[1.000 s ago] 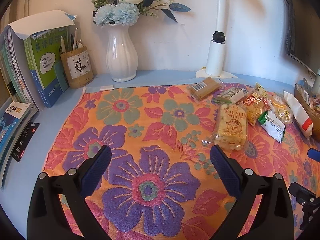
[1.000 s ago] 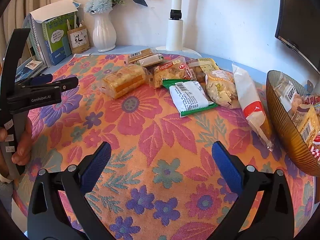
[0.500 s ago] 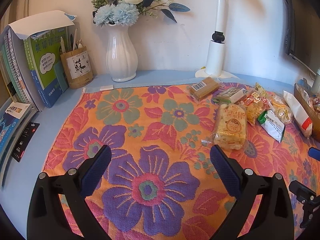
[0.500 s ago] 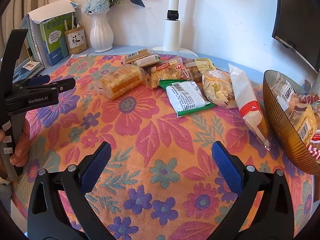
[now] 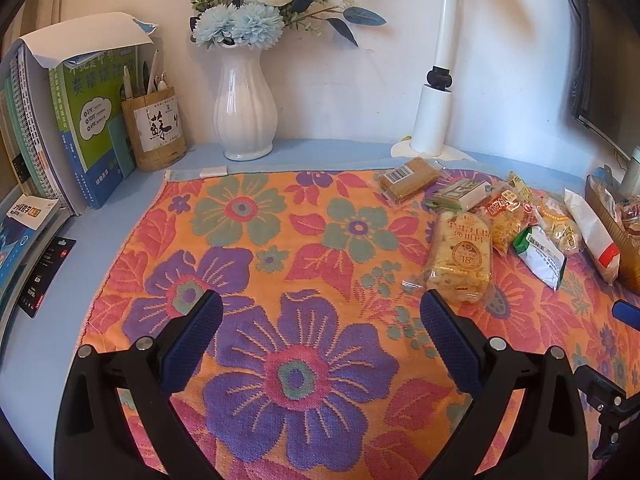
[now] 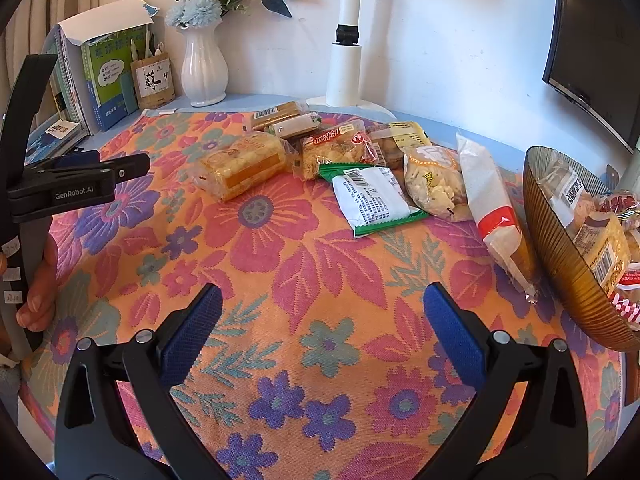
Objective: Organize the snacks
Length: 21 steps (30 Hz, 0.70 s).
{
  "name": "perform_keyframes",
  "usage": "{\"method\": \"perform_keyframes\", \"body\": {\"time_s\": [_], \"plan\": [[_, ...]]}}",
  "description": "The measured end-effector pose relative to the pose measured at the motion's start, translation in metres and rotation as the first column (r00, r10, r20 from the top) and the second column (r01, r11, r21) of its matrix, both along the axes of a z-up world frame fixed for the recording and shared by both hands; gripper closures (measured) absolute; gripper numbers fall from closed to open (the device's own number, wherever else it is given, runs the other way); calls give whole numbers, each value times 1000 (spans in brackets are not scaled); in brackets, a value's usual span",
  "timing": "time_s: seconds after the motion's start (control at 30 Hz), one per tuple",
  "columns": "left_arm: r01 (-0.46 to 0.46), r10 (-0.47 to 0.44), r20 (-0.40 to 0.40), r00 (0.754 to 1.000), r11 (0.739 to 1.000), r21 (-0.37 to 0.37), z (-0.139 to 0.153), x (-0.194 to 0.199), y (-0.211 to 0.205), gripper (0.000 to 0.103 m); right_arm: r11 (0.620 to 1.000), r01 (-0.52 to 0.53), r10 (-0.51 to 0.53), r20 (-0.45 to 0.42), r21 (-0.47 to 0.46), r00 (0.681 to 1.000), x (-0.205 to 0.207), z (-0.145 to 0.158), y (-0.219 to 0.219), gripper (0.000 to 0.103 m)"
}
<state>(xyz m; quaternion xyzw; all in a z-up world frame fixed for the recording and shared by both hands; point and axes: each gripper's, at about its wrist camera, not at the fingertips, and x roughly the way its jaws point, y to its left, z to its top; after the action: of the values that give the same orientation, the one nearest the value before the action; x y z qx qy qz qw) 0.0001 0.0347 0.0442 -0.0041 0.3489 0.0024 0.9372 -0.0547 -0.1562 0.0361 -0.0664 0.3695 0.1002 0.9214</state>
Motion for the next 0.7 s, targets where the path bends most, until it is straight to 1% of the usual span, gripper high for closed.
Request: {"method": "perform_keyframes", "body": {"time_s": [0.13, 0.37, 0.57, 0.7], "plan": [[-2, 2, -1, 1000, 1000, 0, 0, 0, -1, 5, 1000, 5, -5, -16, 4, 1000, 2, -2, -1, 3], [3, -3, -2, 1000, 1000, 0, 0, 0, -1, 5, 1000, -2, 2, 3, -10, 1000, 0, 0, 2, 3], [2, -2, -3, 1000, 1000, 0, 0, 0, -2, 5, 1000, -7, 7, -3, 10, 1000, 1, 0, -1, 3], [2, -2, -4, 1000, 1000, 0, 0, 0, -2, 5, 1000, -4, 4, -1, 7, 1000, 1, 0, -1, 3]]}}
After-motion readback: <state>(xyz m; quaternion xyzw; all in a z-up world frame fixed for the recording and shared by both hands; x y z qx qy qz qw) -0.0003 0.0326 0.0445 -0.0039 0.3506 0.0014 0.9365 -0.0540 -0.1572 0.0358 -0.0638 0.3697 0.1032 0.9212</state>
